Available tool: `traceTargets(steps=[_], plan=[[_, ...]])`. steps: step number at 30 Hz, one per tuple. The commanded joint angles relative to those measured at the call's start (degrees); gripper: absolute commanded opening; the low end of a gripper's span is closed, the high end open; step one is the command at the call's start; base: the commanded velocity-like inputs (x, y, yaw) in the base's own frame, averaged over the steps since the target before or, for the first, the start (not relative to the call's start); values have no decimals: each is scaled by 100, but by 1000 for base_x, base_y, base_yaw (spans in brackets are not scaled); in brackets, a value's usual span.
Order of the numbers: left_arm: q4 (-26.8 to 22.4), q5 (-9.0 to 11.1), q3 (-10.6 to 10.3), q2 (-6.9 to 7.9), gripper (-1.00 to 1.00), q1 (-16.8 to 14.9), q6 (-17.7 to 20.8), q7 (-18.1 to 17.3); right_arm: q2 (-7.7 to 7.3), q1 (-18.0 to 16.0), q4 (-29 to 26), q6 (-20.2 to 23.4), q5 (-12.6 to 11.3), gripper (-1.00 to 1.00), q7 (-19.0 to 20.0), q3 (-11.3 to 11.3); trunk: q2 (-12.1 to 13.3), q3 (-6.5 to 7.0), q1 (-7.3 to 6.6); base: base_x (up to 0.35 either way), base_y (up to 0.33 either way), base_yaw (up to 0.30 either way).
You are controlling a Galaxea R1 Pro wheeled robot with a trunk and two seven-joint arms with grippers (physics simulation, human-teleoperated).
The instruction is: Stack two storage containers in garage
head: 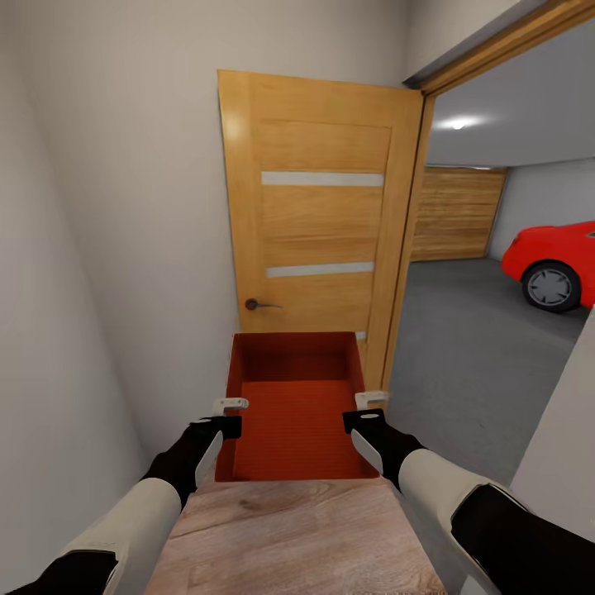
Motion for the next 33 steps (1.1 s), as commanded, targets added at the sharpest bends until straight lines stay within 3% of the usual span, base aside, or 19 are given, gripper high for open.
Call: traceTargets(steps=[1,11,33], plan=[[1,39,6,6,-100,5,33,49,-116,-7,-22,-120,139,-100,-41,-96,-5,-3,2,0,0,-245],[2,45,-2,6,-100,5,49,42,-115,-8,-22,-122,139,-100,-41,-96,-5,-3,2,46,41,-245],[10,48,-20,6,-100,5,42,40,-115,-7,-22,-120,133,-100,-41,-96,-5,-3,2,201,215,-244]])
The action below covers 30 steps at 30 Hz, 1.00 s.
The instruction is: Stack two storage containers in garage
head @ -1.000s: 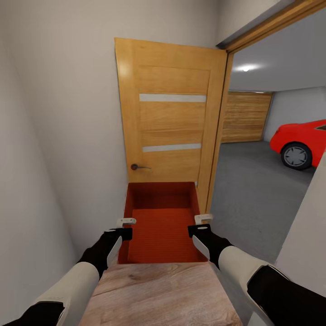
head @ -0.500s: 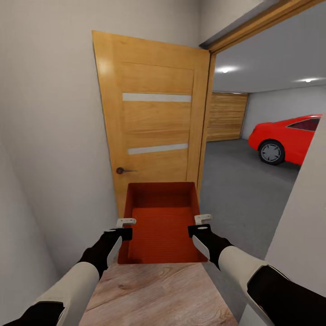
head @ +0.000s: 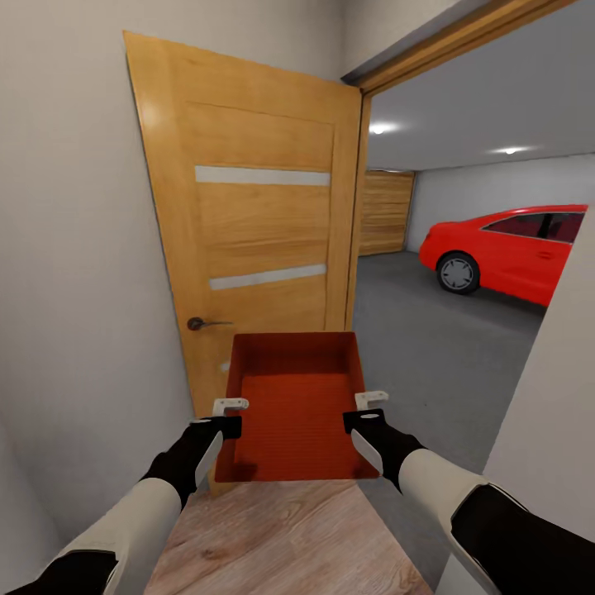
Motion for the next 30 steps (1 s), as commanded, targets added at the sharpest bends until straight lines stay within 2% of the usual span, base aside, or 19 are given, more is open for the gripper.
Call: traceTargets(steps=[1,23,30], plan=[[3,62,-21,7,-100,7,31,50,-112,-9,-20,-138,140,-100,-42,-96,-5,-2,4,209,217,-245],[1,62,-21,7,-100,7,30,49,-112,-10,-20,-138,145,-100,-42,-96,-5,-2,4,209,197,-245],[-6,62,-21,7,-100,7,22,50,-112,-7,-20,-138,145,-100,-42,-96,-5,-2,4,132,109,-48]])
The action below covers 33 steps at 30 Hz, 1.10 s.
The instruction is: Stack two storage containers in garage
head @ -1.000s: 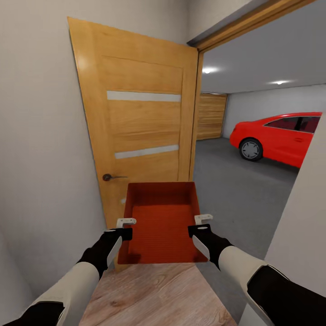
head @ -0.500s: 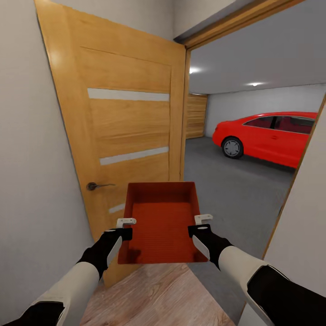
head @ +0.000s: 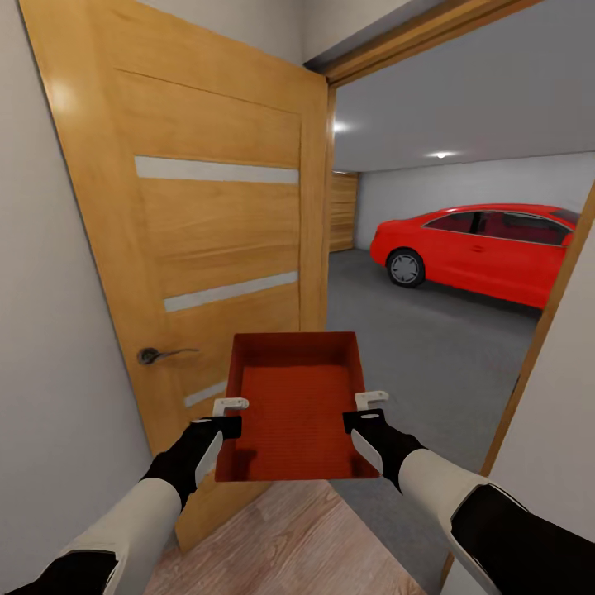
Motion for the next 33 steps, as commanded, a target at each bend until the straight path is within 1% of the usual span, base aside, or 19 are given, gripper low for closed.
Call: traceTargets(steps=[1,33], plan=[[5,65,-20,5,-100,5,29,51,-114,-8,-23,-116,141,-100,-45,-91,-5,-2,2,19,10,-1],[5,58,-20,5,-100,5,28,51,-114,-10,-23,-116,142,-100,-42,-91,-5,-2,2,1,0,0]])
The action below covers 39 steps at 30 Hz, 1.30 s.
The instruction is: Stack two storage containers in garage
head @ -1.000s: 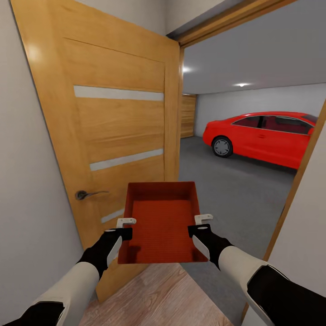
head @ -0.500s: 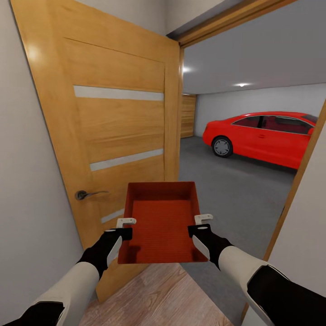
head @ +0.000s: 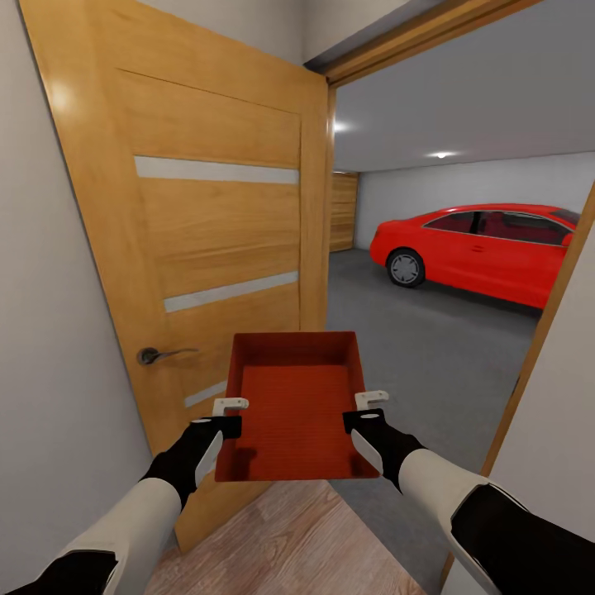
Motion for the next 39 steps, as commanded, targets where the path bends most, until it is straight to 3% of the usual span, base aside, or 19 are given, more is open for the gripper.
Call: traceTargets(steps=[1,15,39], plan=[[6,60,-22,5,-100,5,29,52,-115,-7,-24,-117,133,-100,-42,-88,-5,-3,2,0,0,0],[6,60,-22,5,-100,5,33,52,-117,-7,-24,-117,136,-100,-47,-88,-5,-3,2,0,0,-28],[15,62,-30,5,-100,5,38,44,-111,-7,-24,-117,136,-100,-47,-79,-5,-3,2,58,53,-235]])
